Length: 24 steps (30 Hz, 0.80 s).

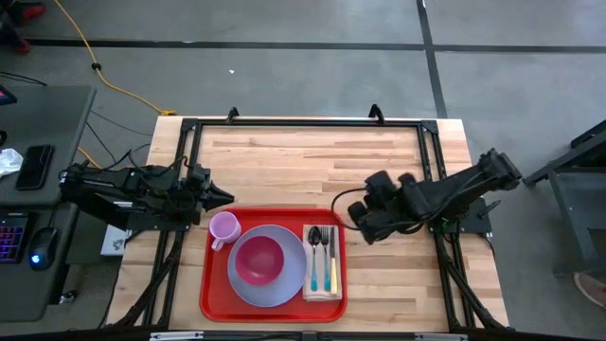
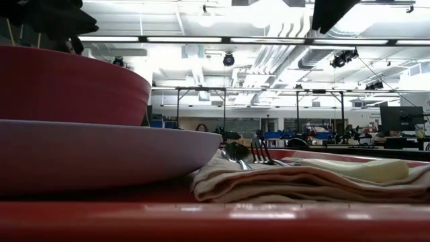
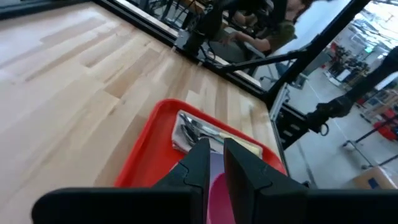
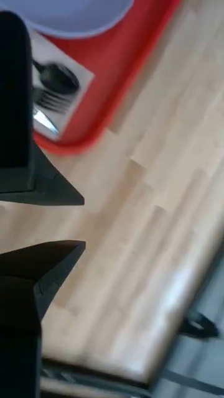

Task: Set up tray
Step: Return to Home Position

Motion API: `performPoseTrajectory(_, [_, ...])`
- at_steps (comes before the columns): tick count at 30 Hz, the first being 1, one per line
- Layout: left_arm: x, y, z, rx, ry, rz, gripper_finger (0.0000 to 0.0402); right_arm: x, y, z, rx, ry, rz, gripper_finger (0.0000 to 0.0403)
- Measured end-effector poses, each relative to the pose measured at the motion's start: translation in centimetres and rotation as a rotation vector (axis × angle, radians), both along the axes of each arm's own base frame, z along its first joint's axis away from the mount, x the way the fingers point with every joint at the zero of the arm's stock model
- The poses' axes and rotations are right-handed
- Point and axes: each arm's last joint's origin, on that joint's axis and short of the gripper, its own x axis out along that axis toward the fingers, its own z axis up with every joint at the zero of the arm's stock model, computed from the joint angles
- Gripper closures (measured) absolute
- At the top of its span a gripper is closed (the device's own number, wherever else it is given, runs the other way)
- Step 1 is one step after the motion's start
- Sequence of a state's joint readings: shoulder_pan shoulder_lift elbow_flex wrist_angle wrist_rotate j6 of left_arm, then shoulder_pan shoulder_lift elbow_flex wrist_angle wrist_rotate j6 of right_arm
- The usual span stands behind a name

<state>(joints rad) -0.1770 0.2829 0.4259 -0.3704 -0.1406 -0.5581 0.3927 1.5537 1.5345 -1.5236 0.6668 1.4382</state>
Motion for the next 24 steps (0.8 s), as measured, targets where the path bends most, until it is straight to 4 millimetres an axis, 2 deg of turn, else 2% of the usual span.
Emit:
performPoseTrajectory(4, [0.0, -0.1, 0.0, 0.012, 0.0, -0.028, 0.0323, -1.4, -0.8, 1.3, -0.097, 0.0, 0.07, 0.0324])
performPoseTrajectory(8, [0.0, -0.1, 0.0, 0.067, -0.003, -0.041, 0.0323, -3.1, -1.6, 1.3, -0.128, -0.01, 0.101, 0.0324])
performPoseTrajectory(24, [0.1, -0.2, 0.1, 0.207, -0.032, -0.101, 0.0323, -9.9, -4.3, -4.4, -0.027, -0.304, 0.238, 0.0324])
